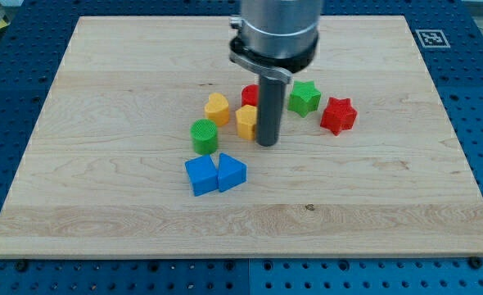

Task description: Move the arm in between the yellow hexagon and red star

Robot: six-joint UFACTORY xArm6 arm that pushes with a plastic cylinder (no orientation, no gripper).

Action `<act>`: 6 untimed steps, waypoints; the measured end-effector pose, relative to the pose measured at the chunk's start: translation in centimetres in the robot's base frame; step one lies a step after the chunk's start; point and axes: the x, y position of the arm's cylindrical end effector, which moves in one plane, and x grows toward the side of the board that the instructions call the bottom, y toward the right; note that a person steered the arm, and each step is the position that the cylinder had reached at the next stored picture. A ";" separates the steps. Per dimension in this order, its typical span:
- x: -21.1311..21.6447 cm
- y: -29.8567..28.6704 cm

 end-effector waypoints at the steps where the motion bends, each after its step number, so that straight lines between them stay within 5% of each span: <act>1: -0.8 -0.6; 4: -2.0 6.2; 6: -2.7 -2.8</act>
